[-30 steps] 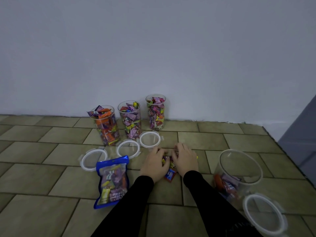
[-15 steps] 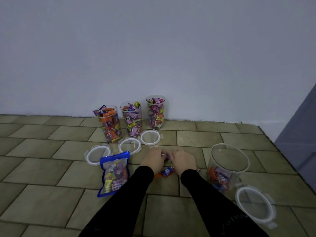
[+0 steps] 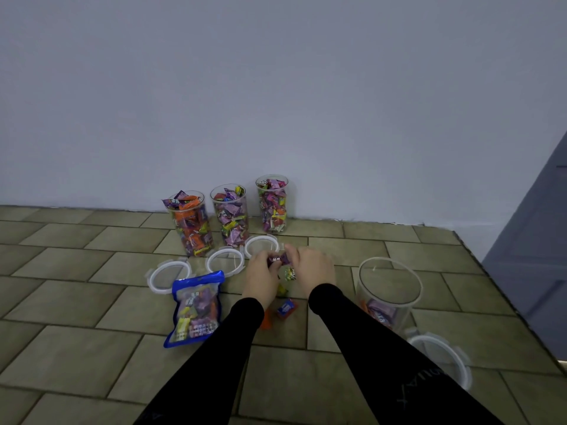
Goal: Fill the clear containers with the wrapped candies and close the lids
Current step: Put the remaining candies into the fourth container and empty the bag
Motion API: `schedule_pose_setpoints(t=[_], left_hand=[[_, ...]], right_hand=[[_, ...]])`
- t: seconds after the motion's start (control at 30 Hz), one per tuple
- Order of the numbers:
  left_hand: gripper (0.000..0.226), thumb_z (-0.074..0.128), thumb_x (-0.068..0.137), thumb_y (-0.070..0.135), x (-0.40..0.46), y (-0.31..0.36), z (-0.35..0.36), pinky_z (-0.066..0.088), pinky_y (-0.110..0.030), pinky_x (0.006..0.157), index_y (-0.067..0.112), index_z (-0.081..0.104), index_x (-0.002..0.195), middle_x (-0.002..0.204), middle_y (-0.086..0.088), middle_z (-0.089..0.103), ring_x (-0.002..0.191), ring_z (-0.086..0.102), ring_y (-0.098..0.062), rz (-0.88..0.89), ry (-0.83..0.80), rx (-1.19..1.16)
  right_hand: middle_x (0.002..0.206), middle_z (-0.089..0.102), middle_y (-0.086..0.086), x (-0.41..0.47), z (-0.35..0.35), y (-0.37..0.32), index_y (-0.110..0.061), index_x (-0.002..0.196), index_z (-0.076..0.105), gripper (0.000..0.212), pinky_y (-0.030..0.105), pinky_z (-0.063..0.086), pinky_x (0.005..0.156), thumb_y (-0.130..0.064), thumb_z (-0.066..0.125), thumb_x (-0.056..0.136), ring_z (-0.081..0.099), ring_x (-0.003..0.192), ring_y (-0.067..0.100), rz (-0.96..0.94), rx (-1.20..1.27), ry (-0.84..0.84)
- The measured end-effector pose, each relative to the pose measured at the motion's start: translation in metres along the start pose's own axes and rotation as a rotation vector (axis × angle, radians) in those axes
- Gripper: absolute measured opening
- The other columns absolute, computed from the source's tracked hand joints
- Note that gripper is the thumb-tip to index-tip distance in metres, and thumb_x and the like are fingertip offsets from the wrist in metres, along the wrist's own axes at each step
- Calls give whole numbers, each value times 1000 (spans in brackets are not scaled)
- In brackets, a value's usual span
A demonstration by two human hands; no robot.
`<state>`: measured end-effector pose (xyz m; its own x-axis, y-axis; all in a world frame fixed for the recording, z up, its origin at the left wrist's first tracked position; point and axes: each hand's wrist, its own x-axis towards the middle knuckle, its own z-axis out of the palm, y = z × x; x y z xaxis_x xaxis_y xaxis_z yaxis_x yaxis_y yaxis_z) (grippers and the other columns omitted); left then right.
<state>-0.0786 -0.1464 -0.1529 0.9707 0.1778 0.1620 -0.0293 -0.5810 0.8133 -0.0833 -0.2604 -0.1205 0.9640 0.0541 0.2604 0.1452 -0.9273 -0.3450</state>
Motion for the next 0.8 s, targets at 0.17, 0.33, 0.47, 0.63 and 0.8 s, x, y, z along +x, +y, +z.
schedule_pose_setpoints(t=[0.17, 0.33, 0.47, 0.63, 0.8], left_hand=[[18, 53, 94, 4, -3, 17, -4, 38, -17, 76, 6, 63, 110, 107, -6, 63, 96, 57, -15, -3, 115, -133], [18, 46, 98, 9, -9, 52, -4, 40, -11, 58, 12, 54, 114, 99, -1, 55, 75, 49, -3, -62, 145, -293], [10, 50, 100, 19, -18, 82, 3, 41, -16, 64, 17, 51, 109, 92, 5, 53, 78, 50, -5, -27, 162, -464], [10, 52, 99, 23, -27, 108, 21, 41, -27, 80, 22, 54, 109, 103, 0, 58, 93, 53, -14, 8, 176, -572], [11, 53, 99, 24, -38, 131, 33, 43, -25, 82, 22, 57, 108, 104, 0, 60, 96, 55, -15, 21, 194, -666]], right_hand=[[88, 67, 12, 3, -25, -14, -9, 92, 67, 56, 35, 42, 70, -45, 26, 103, 62, 86, 29, 74, 327, 37], [59, 49, 2, 14, -60, -24, -15, 59, 45, 57, 33, 38, 60, -48, 27, 102, 52, 64, 23, 41, 503, 135], [56, 44, -3, 17, -99, -9, -17, 56, 41, 56, 31, 27, 57, -44, 29, 103, 46, 57, 17, 38, 538, 201], [50, 29, 0, 5, -132, 31, -15, 53, 26, 58, 31, 20, 48, -43, 29, 103, 29, 48, 15, 75, 589, 276], [56, 35, 6, -11, -142, 69, -10, 59, 35, 57, 34, 23, 55, -48, 30, 101, 33, 55, 20, 185, 738, 324]])
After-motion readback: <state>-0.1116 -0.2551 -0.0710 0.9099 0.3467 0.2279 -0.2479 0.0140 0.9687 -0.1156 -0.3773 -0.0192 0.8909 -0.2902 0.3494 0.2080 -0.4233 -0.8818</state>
